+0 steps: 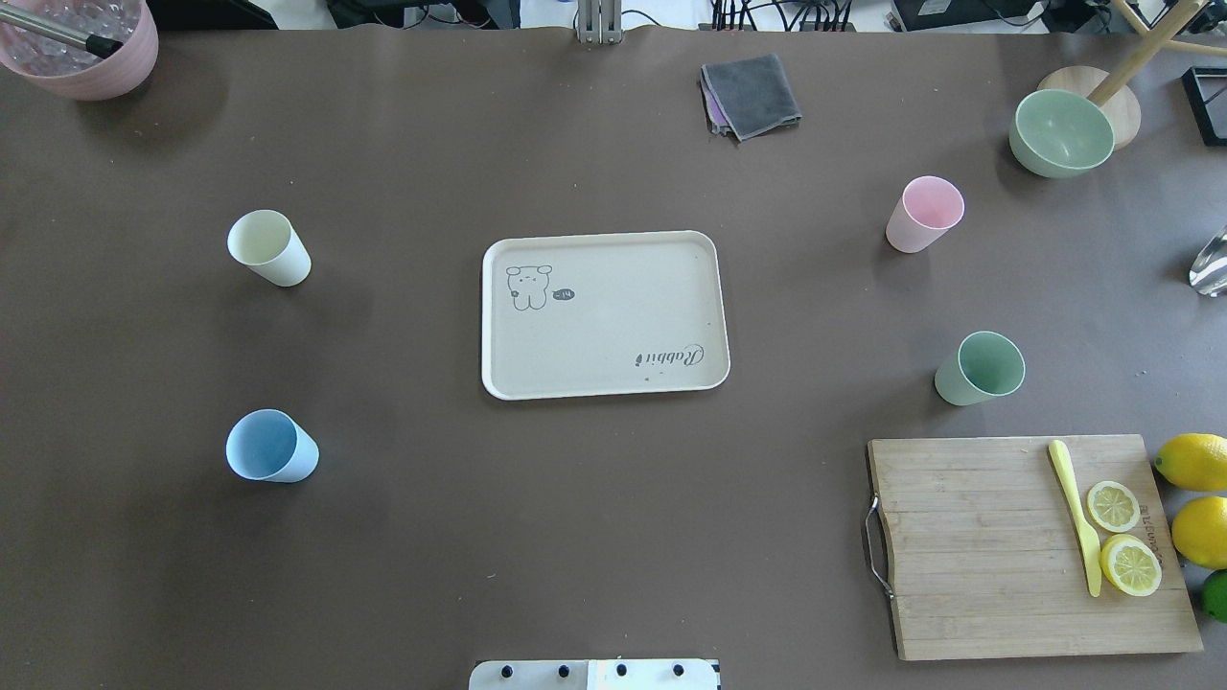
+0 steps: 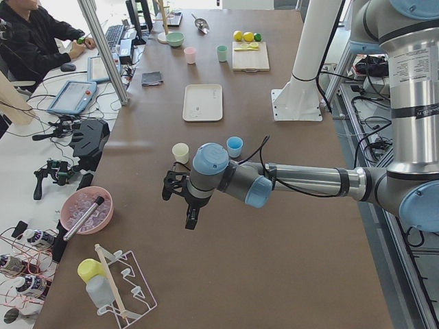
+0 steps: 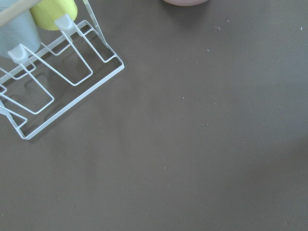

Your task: Place all cups on tray

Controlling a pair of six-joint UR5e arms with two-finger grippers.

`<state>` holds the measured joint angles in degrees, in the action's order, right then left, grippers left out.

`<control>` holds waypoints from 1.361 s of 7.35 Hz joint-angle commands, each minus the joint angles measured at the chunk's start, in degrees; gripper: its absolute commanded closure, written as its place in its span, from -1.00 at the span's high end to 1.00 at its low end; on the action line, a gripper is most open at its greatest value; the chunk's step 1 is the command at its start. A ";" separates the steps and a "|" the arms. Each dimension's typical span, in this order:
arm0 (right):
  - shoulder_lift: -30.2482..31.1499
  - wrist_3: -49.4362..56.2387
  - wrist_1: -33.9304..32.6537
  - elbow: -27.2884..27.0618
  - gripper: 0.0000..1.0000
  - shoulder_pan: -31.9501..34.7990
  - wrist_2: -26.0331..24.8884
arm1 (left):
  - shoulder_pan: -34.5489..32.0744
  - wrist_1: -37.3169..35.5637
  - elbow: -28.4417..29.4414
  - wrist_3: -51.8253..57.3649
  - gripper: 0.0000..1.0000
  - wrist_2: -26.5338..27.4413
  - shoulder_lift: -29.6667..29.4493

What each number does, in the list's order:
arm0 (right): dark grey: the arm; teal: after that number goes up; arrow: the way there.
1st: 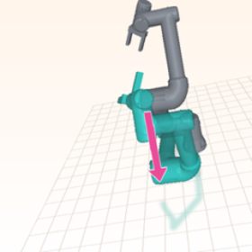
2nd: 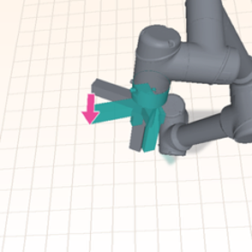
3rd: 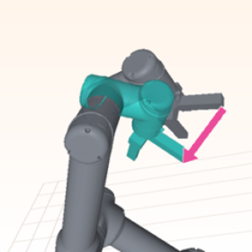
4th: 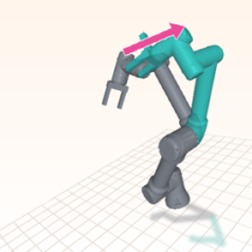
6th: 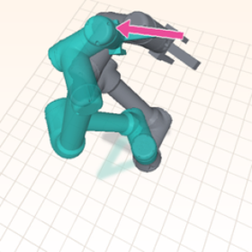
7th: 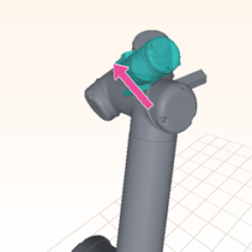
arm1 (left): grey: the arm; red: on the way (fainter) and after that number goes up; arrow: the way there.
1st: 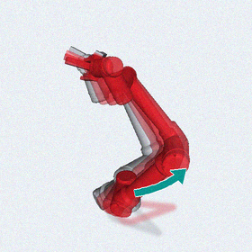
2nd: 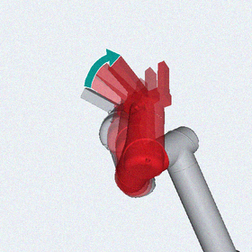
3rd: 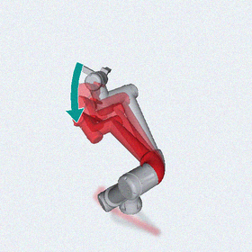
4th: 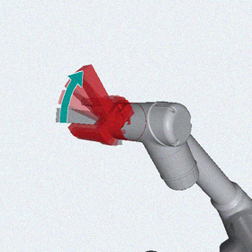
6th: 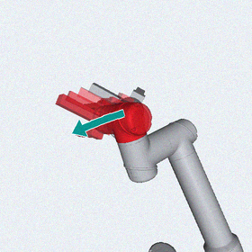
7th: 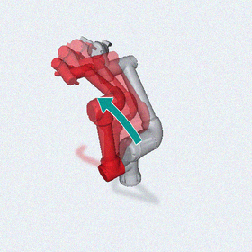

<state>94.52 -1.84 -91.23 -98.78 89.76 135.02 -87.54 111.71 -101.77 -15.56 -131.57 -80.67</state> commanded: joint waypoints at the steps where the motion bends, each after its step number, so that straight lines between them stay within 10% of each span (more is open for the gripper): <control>1: 0.05 0.00 0.00 -0.10 1.00 -0.03 0.07 | 0.00 0.00 -0.09 0.00 0.95 0.00 -0.10; 10: -2.13 -0.09 -0.17 -1.86 1.00 -0.81 0.77 | 0.00 0.88 0.08 0.44 0.95 -5.07 -0.37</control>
<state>93.61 -1.84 -91.24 -100.15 89.49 135.66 -87.50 112.46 -101.85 -15.18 -134.58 -81.13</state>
